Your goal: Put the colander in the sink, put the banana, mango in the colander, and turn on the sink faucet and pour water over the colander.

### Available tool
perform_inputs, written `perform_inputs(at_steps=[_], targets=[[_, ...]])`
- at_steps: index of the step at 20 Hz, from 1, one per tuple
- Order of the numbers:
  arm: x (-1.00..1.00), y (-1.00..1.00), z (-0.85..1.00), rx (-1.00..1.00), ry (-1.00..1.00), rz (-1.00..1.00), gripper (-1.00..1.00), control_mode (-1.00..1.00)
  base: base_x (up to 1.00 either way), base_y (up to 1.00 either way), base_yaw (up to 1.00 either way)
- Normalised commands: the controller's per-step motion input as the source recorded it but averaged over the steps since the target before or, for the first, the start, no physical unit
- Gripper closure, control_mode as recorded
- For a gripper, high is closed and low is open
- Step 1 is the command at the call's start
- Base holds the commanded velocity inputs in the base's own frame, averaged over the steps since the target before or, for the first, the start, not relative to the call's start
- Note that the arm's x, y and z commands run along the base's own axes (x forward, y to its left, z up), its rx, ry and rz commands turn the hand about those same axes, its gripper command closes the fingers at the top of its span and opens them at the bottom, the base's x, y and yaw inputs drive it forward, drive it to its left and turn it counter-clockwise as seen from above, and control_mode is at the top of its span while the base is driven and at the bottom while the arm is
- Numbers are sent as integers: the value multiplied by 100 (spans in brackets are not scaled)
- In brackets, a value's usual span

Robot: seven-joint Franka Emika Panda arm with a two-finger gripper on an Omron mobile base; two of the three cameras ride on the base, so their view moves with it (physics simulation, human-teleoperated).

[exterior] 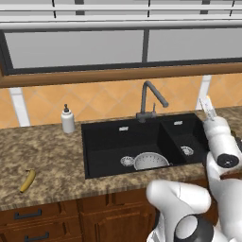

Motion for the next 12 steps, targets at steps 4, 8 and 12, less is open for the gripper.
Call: perform_inputs(at_steps=[4, 8, 12], targets=[[-39, -82, 80, 52, 18, 0, -100, -100, 0, 0, 0], [-51, -88, 80, 68, 27, -10, -100, -100, 0, 0, 0], [-57, -89, 88, 80, 18, -16, -100, -100, 0, 0, 0]])
